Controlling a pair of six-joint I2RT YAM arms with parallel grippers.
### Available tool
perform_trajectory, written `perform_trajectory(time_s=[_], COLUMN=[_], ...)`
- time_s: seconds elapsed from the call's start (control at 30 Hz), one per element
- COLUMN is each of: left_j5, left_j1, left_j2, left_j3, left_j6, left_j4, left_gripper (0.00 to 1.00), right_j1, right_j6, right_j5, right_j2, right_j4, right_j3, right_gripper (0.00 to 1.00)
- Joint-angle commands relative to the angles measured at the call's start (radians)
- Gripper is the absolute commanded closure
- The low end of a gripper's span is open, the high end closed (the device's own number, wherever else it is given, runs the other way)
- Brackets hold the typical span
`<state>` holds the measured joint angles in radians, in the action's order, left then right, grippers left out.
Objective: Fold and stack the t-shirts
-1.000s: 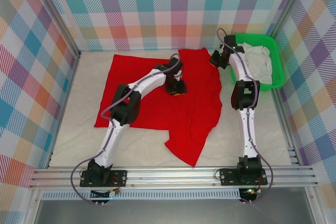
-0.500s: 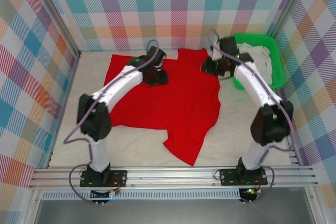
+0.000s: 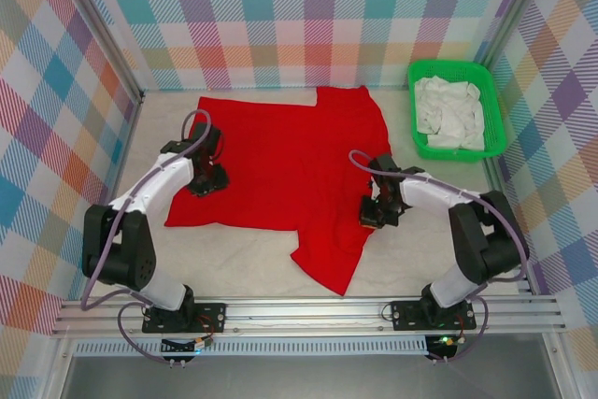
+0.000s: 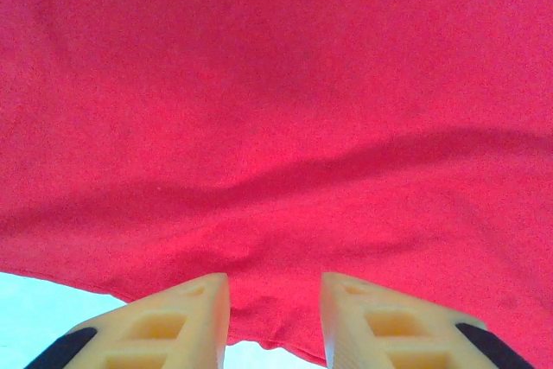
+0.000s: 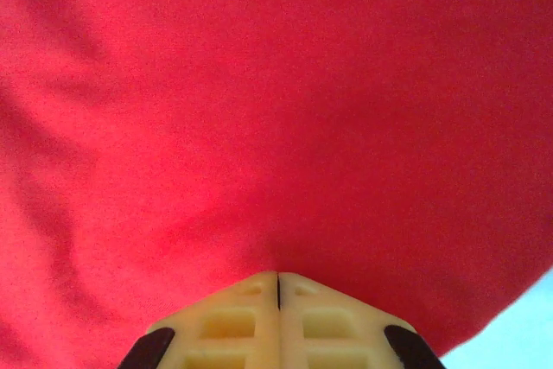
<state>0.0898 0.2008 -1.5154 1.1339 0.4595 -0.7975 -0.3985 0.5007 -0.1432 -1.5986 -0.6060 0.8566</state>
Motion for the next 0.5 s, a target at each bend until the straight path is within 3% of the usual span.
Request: perform_trajectory(time_s=[0.0, 0.47], left_j5=[0.018, 0.028], left_j1=[-0.013, -0.036], left_j2=[0.058, 0.038], left_j3=[0.004, -0.026], left_j6=[0.007, -0.013], left_j4=[0.003, -0.032], left_gripper=[0.64, 0.60], right_j1=[0.013, 0.237], right_j6=[0.030, -0.086], right_j5=[0.091, 0.192], right_j2=[-0.065, -0.044], right_j4=[-0.010, -0.168], right_j3=[0.016, 0.090], right_gripper=[1.00, 1.00])
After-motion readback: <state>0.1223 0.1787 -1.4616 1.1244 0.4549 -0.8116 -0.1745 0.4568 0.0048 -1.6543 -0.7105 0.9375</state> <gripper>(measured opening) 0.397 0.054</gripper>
